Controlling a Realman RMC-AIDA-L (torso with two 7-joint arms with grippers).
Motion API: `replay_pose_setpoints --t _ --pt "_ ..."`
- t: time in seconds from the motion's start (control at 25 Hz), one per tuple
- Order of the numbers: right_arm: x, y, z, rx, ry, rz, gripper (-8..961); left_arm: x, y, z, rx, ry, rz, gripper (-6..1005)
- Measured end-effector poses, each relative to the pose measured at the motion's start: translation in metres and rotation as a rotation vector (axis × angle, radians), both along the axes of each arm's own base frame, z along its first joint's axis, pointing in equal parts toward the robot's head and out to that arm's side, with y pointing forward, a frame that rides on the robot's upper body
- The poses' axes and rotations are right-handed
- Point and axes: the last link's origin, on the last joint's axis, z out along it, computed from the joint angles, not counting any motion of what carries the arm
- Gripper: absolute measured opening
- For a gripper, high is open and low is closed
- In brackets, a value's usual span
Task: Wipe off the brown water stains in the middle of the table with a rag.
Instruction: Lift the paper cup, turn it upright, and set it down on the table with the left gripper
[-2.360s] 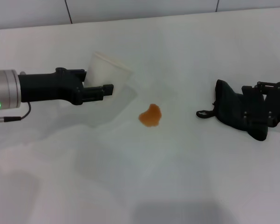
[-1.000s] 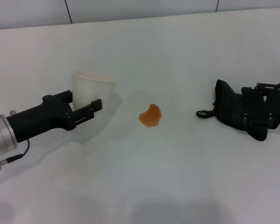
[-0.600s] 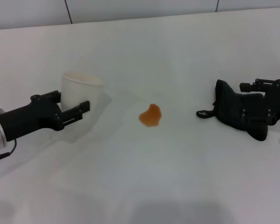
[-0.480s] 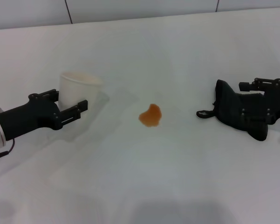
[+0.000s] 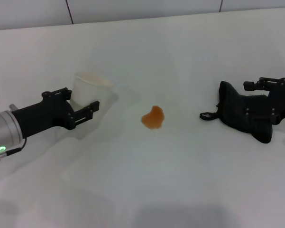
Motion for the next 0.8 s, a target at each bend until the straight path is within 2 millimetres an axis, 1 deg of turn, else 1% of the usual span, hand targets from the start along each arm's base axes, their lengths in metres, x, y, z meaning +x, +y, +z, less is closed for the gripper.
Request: replay_pose_setpoints --t 0.24,0.48,0.8 --pt "0.001 0.000 0.000 0.001 -0.001 -0.002 707 0.004 0.001 -0.007 0.008 0.015 -0.027 647" --pt "0.002 -0.001 0.001 0.000 -0.003 -0.005 707 0.003 0.003 -0.012 0.020 0.044 -0.024 651" --pt "0.003 -0.004 0.001 -0.001 -0.001 -0.008 707 0.001 0.002 -0.016 0.028 0.052 -0.022 656"
